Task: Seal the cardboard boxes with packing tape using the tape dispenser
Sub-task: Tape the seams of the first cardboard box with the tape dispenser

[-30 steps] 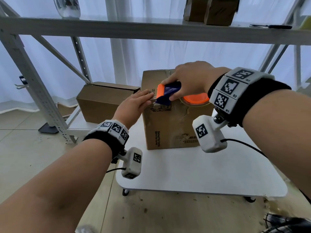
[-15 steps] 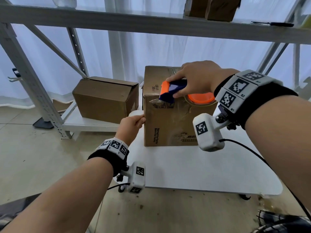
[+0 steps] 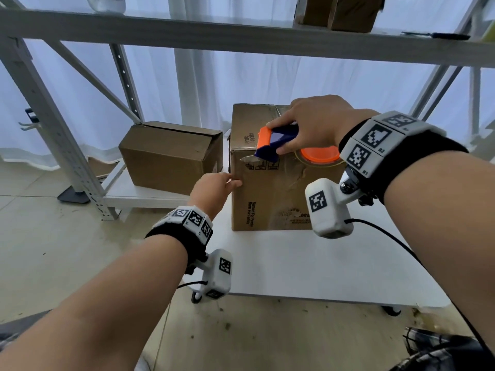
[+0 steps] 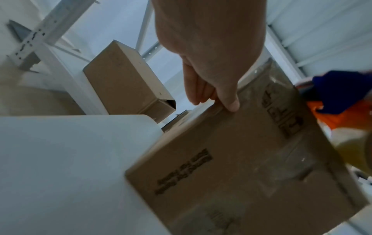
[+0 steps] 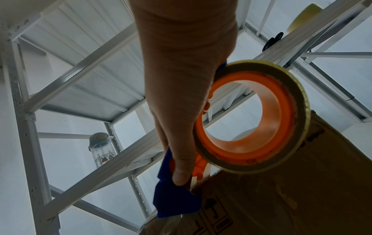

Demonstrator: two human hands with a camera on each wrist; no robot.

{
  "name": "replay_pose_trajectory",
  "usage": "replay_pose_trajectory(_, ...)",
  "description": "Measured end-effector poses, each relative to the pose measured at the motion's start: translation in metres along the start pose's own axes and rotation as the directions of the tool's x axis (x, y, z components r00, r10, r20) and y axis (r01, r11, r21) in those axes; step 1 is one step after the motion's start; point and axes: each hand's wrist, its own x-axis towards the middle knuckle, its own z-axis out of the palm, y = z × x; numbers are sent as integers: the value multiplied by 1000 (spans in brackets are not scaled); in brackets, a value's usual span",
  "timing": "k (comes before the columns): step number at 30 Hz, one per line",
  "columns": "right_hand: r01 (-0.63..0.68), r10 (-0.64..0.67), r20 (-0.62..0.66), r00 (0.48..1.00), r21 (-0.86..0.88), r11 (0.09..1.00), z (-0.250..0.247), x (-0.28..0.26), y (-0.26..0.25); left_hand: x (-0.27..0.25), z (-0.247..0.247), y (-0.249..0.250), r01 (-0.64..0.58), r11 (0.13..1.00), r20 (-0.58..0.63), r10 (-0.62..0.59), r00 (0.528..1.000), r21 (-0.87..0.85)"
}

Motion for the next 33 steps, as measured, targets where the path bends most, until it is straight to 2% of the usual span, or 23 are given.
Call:
replay_pose_trajectory(2, 8, -8, -8, 1000, 5, 1000, 0, 1, 0, 9, -10, 3, -48, 993, -94, 38, 995, -107)
replay_pose_trajectory(4, 7, -6, -12, 1000, 10, 1000, 0, 1, 0, 15, -26, 16, -155, 971, -180, 122, 976, -182)
replay_pose_trajectory(6, 6, -6, -12, 1000, 5, 1000, 0, 3, 1, 18, -37, 26, -292, 956, -104, 288, 952, -29)
replay_pose_trajectory(8, 17, -17, 7, 1000, 2, 1000, 1, 5, 2, 21, -43, 24, -346, 938, 44, 345, 938, 25)
replay_pose_trajectory(10, 28, -28, 17, 999, -3, 1000, 1, 6, 2, 23, -48, 19, -335, 942, 77, 337, 939, -28)
replay_pose_trajectory(15, 25, -25, 17, 1000, 1, 1000, -3, 10, -1, 25, -51, 19, -362, 931, -54, 365, 930, 48)
replay_pose_trajectory(24, 89, -88, 8, 996, -63, 994, -7, 21, -20, 31, -56, 5, -281, 959, -61, 282, 957, 34)
replay_pose_trajectory(33, -12, 15, 53, 998, -55, 998, 2, -12, 29, 26, -51, 14, -253, 964, -81, 259, 962, 81)
